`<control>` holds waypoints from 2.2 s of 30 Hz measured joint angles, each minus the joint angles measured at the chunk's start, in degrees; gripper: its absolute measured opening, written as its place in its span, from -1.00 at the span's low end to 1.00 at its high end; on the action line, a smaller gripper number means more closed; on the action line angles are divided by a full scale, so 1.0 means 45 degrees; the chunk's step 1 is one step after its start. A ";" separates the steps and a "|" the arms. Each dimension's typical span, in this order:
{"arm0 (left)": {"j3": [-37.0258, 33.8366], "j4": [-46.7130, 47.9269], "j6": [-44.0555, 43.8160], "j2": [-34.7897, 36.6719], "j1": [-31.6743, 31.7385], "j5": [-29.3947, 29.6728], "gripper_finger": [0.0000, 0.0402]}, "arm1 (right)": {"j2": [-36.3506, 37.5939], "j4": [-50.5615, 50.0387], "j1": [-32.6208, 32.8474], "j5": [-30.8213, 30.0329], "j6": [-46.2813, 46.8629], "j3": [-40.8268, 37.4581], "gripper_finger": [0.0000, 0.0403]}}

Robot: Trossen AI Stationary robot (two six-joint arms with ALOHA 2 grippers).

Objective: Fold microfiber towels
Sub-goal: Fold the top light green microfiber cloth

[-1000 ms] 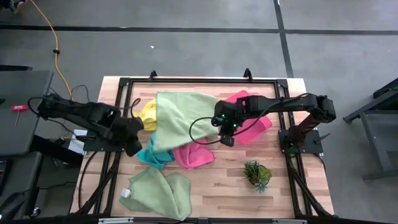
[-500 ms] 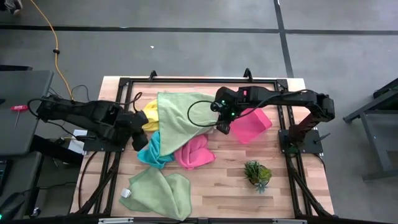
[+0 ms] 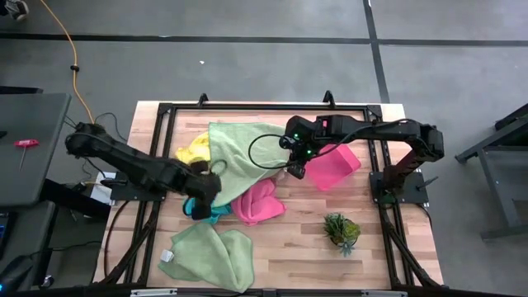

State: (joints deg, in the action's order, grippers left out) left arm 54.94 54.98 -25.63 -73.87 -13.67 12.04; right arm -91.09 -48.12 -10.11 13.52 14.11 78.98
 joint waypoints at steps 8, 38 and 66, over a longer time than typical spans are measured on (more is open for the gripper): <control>-0.0498 -0.1366 -0.0051 -0.1363 -0.1204 0.1558 -0.12 | 0.0000 0.0176 0.0000 -0.0005 0.0000 0.0000 -1.00; -0.3385 -0.3794 -0.2204 -0.1431 -0.3236 0.4725 -0.15 | 0.0000 0.0176 -0.0005 -0.0179 0.0097 0.0005 -1.00; -0.3404 -0.2835 -0.1928 0.1326 -0.3240 0.2158 -0.15 | 0.0000 0.0181 -0.0005 -0.0223 0.0095 0.0005 -1.00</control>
State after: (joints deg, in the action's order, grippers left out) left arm 39.62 42.22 -34.30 -67.90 -28.25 21.75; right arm -91.09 -47.31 -10.13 12.51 14.53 79.00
